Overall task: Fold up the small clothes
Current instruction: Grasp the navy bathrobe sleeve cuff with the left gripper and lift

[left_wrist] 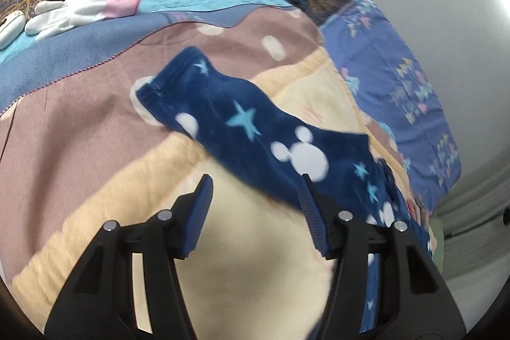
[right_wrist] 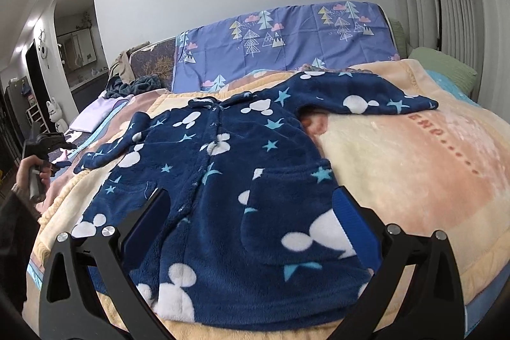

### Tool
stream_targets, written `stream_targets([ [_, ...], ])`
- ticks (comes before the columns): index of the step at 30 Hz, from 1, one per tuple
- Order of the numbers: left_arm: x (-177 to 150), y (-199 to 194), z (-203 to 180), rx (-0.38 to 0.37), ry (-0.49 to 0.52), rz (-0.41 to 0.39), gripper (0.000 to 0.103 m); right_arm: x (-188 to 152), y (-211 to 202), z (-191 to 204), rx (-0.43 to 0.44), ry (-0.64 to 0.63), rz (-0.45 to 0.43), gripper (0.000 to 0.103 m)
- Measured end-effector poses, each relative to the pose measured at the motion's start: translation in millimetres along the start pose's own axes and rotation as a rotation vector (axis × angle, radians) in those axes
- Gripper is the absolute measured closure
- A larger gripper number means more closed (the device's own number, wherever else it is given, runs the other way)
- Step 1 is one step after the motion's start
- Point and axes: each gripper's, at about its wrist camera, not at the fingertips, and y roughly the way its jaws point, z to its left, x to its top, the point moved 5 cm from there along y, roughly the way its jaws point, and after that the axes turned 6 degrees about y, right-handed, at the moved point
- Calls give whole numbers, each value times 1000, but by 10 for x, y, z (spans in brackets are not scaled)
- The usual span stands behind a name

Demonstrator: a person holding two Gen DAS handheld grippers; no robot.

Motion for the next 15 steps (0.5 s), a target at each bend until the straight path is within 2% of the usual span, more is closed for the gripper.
stream_targets([
  [6,147,295,356,56,-89,28,48,18,84,-30,-7,-1,8,1],
  [15,236,621,612,23,-228,73,48,25,132,-23,-16,-15,7,1],
])
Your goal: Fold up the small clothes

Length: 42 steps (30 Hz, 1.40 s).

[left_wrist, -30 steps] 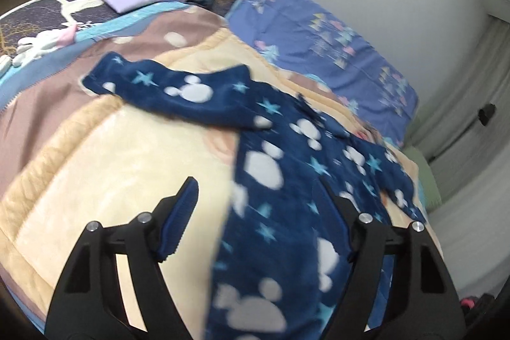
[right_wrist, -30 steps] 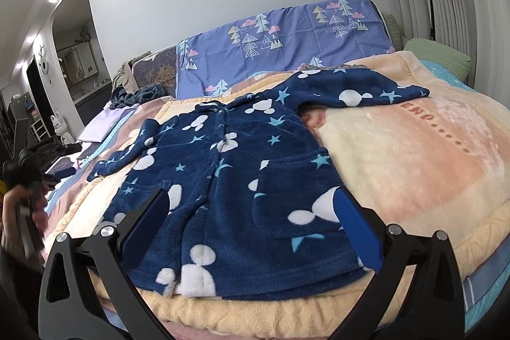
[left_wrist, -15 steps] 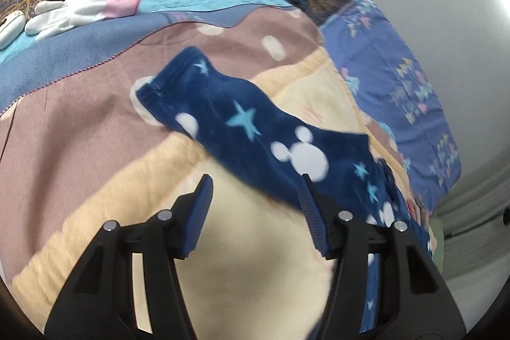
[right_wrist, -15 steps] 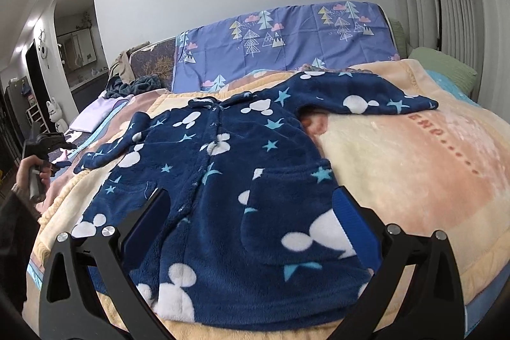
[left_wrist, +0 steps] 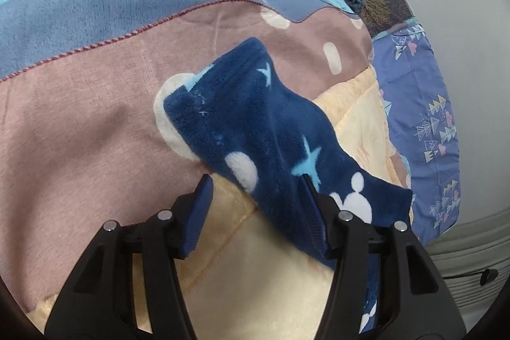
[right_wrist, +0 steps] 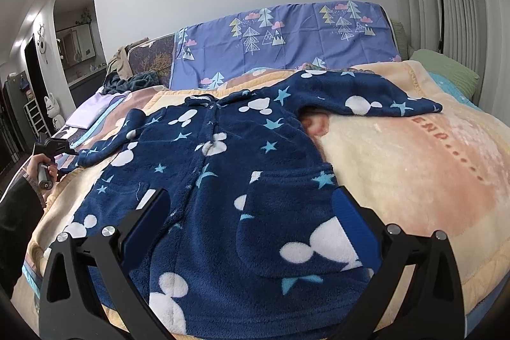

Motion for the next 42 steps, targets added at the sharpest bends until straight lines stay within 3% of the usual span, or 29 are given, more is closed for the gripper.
stream_targets([
  [6,59,172,138,-8,-72,-9,48,19,35,0,-16,-17,4,1],
  [14,205,278,276,-111,-211,-72,89,60,37,32,-32,-60,-4,1],
  [17,235,244,186,-117,-190,-109,93,69,49,25,-35,-67,-1,1],
  [22,233,36,-213,-145,-69,-168,94,131,102,-9,9,-43,18,1],
  [29,64,-312,-1059,-297,89,-187,94,524,245,60,235,55,81,1],
  [32,-108,-460,-1551,-366,184,-188,94,876,363,224,382,84,109,1],
  [35,-366,-581,-2004,-435,273,-183,94,1208,565,447,532,106,160,3],
  [38,-721,-657,-2518,-499,374,-179,94,1487,913,665,678,180,276,3],
  [42,-1323,-585,-3133,-568,486,-133,94,1752,1504,873,788,298,414,3],
])
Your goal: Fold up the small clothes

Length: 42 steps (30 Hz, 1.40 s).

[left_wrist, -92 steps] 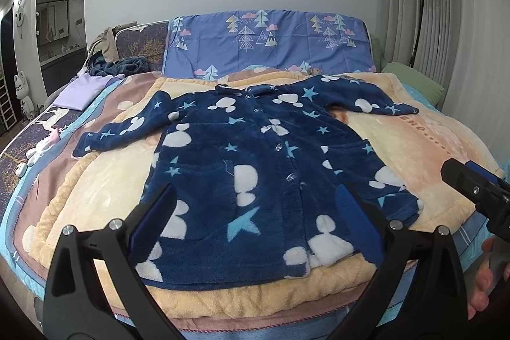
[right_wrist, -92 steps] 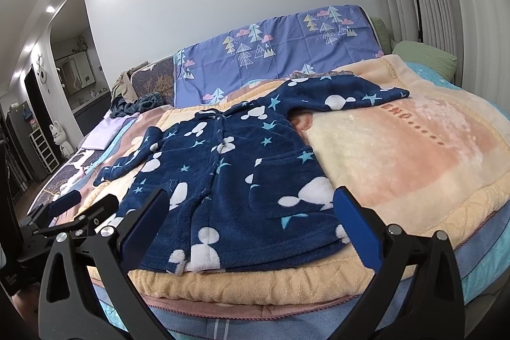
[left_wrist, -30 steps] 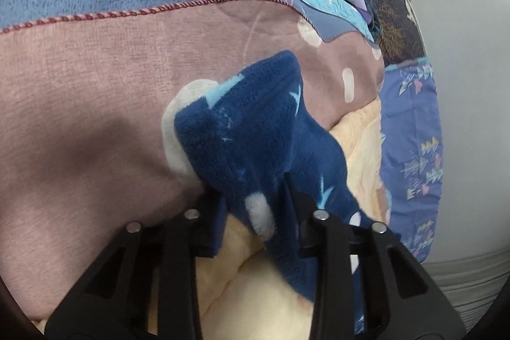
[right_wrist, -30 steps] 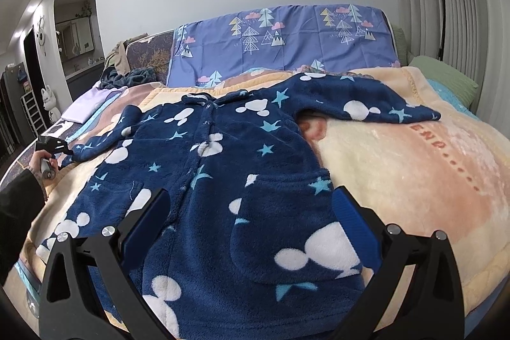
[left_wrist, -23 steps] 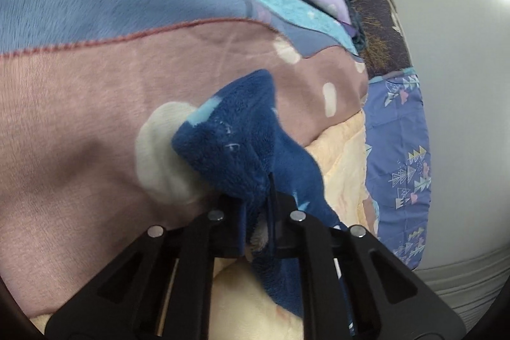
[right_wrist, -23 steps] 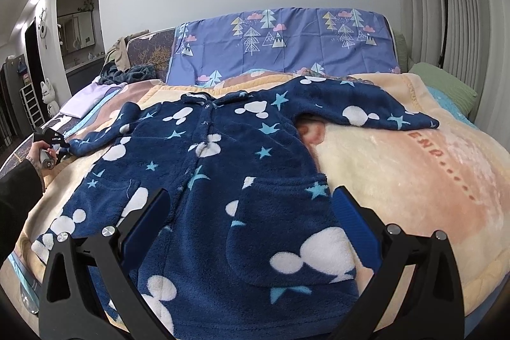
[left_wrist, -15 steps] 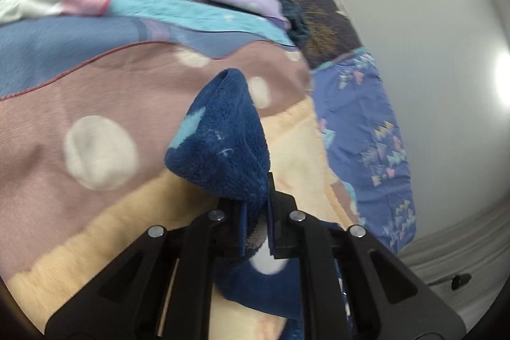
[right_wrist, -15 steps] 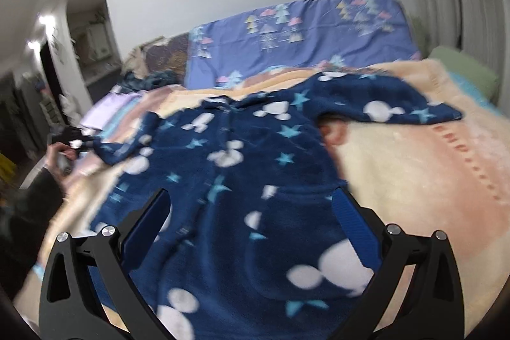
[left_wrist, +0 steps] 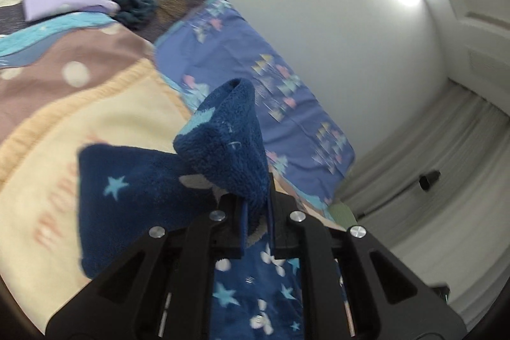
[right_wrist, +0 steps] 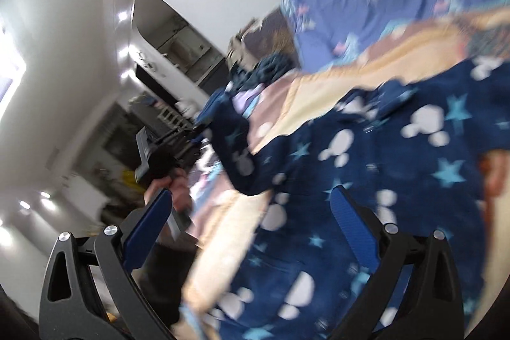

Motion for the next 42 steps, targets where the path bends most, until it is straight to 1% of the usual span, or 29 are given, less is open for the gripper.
stream_targets([
  [1,-114,146,-190,-17,32,16,94,77,64,-38,16,26,12,3],
  [2,-204,255,-314,-19,58,23,94,218,190,-135,47,78,30,3],
  [4,-417,524,-538,-15,105,41,94,406,327,-271,86,154,29,3],
  [6,-633,835,-632,-37,99,77,94,570,390,-492,105,227,26,3],
  [8,-872,1148,-730,-57,92,130,94,675,427,-710,112,266,36,3],
  [9,-1006,1276,-775,-63,100,157,94,704,471,-839,113,286,51,3],
  [10,-1210,1451,-834,-75,117,192,94,710,507,-974,114,310,65,3],
  [11,-1342,1567,-861,-83,136,218,94,715,535,-1083,108,322,77,3],
  [13,-1635,1761,-919,-100,180,273,94,695,574,-1348,63,345,91,3],
  [15,-1938,1944,-961,-111,232,339,94,676,582,-1548,-3,349,103,3],
  [17,-2113,2011,-982,-102,290,363,94,669,569,-1656,-29,355,97,6],
  [18,-2137,2029,-972,-105,312,369,94,669,570,-1722,-39,359,103,6],
  [19,-2176,2035,-1014,-112,339,371,94,659,580,-1752,-37,364,106,9],
  [21,-2216,2046,-1082,-118,388,367,94,657,575,-1826,-37,378,104,14],
  [22,-2227,2041,-1104,-127,400,365,92,665,557,-1848,-35,379,98,21],
  [24,-2273,2035,-1124,-146,418,371,87,692,510,-1902,-28,389,83,24],
  [25,-2303,2055,-1142,-153,420,376,81,708,475,-1941,-36,391,70,27],
  [26,-2336,2060,-1137,-161,416,385,76,723,423,-1993,-52,395,54,32],
  [27,-2363,2098,-1145,-168,411,397,74,727,399,-2052,-70,400,47,35],
  [28,-2401,2110,-1122,-179,402,416,72,731,391,-2095,-83,403,44,50],
  [29,-2412,2120,-1102,-184,392,421,70,723,380,-2149,-98,407,45,71],
  [31,-2396,2125,-1047,-198,362,421,67,685,375,-2235,-126,407,56,90],
  [32,-2361,2104,-1009,-209,337,414,64,683,349,-2226,-130,400,49,92],
  [34,-2268,2047,-956,-223,302,390,61,729,241,-2218,-149,385,-14,93],
  [36,-2105,1955,-881,-242,258,347,59,793,137,-2155,-161,347,-73,94],
  [37,-1962,1886,-808,-236,228,310,58,828,105,-2128,-166,330,-97,94],
  [38,-1832,1822,-742,-220,213,274,57,844,50,-2066,-180,298,-121,94],
  [41,-1450,1582,-472,-154,175,159,55,858,48,-1976,-219,232,-144,94],
  [42,-1324,1486,-331,-137,145,119,55,870,64,-1939,-230,200,-156,94],
])
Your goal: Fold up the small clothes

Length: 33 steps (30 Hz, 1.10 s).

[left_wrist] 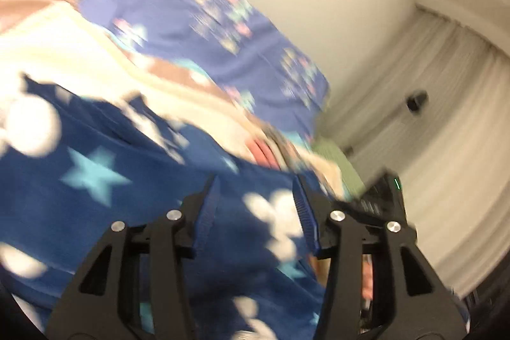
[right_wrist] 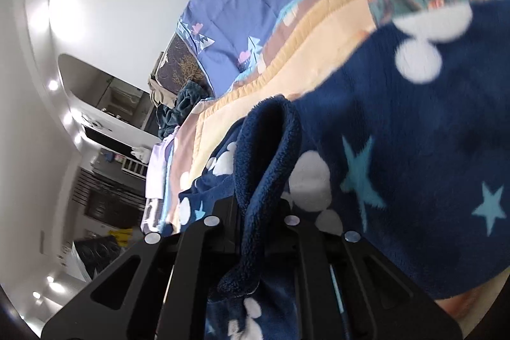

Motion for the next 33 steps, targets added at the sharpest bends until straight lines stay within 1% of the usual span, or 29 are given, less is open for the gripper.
stream_targets([
  [2,103,-139,216,23,-54,-40,54,4,22,98,-7,-53,-21,94],
  [4,155,-216,411,61,-85,-58,54,-7,20,210,-21,-120,-49,94],
  [6,179,-228,548,106,-96,-51,54,3,44,192,-78,-168,-63,94],
  [7,180,-240,606,138,-93,-47,54,8,78,137,-132,-185,-63,94],
  [9,167,-257,666,189,-79,-28,54,12,124,-5,-209,-199,-56,93],
  [10,167,-242,691,223,-67,-9,54,9,159,-70,-253,-208,-47,93],
  [12,165,-216,718,304,-16,36,54,-29,189,-171,-308,-223,-31,93],
  [13,152,-197,736,367,20,57,54,-56,220,-213,-360,-247,-24,91],
  [14,135,-175,768,417,44,78,54,-72,251,-245,-426,-283,-25,87],
  [15,99,-167,804,460,61,99,53,-103,292,-286,-535,-346,-30,80],
  [16,69,-155,868,494,60,120,51,-114,324,-301,-576,-372,-24,70],
  [17,31,-143,938,515,50,144,50,-134,329,-300,-590,-387,-14,68],
  [19,-33,-132,1056,528,30,169,50,-139,247,-266,-585,-379,-29,64],
  [20,-42,-122,1082,530,27,176,50,-120,169,-236,-582,-377,-52,61],
  [22,-30,-149,1087,524,25,166,49,-64,-77,-118,-561,-377,-152,58],
  [23,-25,-158,1084,520,25,162,48,-59,-153,-84,-542,-372,-178,59],
  [24,-23,-172,1087,518,23,158,48,-38,-220,-43,-497,-357,-194,65],
  [25,-13,-205,1099,507,13,149,48,-20,-225,2,-457,-347,-182,95],
  [26,3,-208,1084,505,10,141,48,-27,-209,16,-429,-342,-162,103],
  [27,37,-237,1080,510,10,125,48,-59,-153,23,-407,-350,-139,103],
  [29,135,-409,1086,570,23,69,48,-106,1,-11,-422,-360,-95,103],
  [30,173,-489,1117,597,21,48,48,-140,138,-82,-440,-353,-51,103],
  [31,201,-577,1196,641,5,40,49,-180,236,-152,-458,-342,-14,103],
  [32,193,-606,1278,670,-13,53,49,-208,356,-290,-495,-322,25,103],
  [33,179,-600,1354,693,-28,78,49,-234,412,-346,-504,-313,36,103],
])
